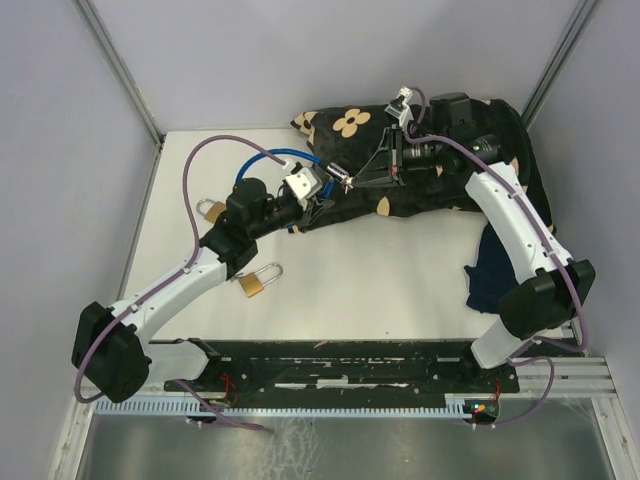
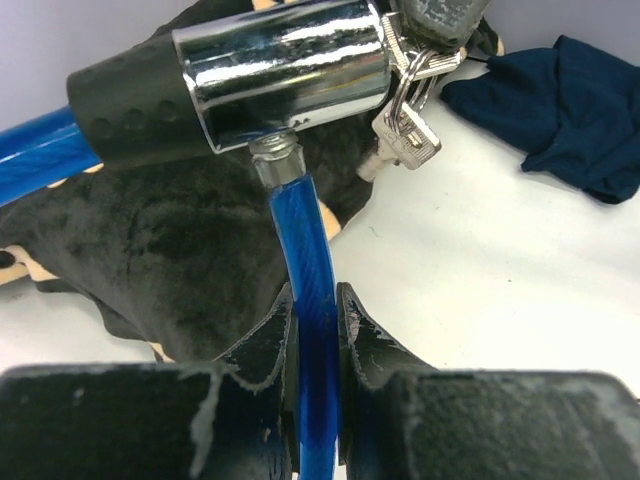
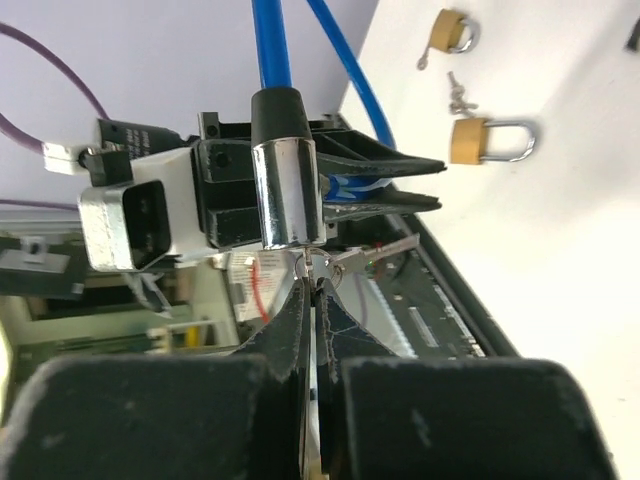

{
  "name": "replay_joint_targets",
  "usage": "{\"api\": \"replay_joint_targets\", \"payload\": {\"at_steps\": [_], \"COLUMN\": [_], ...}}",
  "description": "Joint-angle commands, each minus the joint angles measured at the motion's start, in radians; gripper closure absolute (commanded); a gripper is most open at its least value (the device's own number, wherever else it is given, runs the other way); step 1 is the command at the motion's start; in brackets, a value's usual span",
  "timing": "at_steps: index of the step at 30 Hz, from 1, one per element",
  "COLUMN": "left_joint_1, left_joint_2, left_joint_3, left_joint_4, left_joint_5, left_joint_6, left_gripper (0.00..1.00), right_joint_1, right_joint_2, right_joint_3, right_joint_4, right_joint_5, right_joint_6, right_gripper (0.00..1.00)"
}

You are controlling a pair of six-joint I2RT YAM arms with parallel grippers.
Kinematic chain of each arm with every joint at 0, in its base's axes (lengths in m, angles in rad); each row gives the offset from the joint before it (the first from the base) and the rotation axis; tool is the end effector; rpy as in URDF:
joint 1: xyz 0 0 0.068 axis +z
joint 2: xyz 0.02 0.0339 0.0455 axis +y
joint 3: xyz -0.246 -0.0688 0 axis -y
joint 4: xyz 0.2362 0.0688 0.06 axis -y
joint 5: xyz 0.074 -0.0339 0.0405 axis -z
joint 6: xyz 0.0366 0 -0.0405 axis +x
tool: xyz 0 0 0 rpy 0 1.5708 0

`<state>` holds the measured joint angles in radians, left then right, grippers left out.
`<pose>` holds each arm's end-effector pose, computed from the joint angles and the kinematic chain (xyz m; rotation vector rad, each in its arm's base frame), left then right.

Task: Lock with the key
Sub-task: Lock the lock.

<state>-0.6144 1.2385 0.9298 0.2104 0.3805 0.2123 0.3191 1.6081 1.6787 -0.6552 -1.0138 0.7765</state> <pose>0.2295 -0.1786 0.3208 0.9402 1.4160 -0.6190 0.3116 0.1357 0.3843 -0.1430 2.3299 1.6864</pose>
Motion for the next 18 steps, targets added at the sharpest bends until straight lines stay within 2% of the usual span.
{"api": "replay_joint_targets", "payload": {"at_steps": [1, 9, 18], "left_joint_1": [-0.010, -0.010, -0.010], "left_joint_2": [-0.010, 0.029, 0.061], "left_joint_3": [0.102, 0.144, 0.173], "left_joint_4": [0.169, 0.146, 0.089], "left_joint_5": [0.119, 0.168, 0.219], "left_joint_6": [-0.051, -0.117, -0.131], "left_gripper": [0.97, 0.97, 0.97], "right_joint_1": [0.021, 0.106, 0.264], "right_joint_2": [0.041, 0.033, 0.031], "right_joint_3": [0.127, 0.287, 0.381], "right_joint_4": [-0.283, -0.454, -0.541], "right_joint_5": [0.151, 0.399, 0.740], "right_joint_6": [-0.331, -0.635, -0.916], "right_gripper": [0.98, 0.98, 0.98]}}
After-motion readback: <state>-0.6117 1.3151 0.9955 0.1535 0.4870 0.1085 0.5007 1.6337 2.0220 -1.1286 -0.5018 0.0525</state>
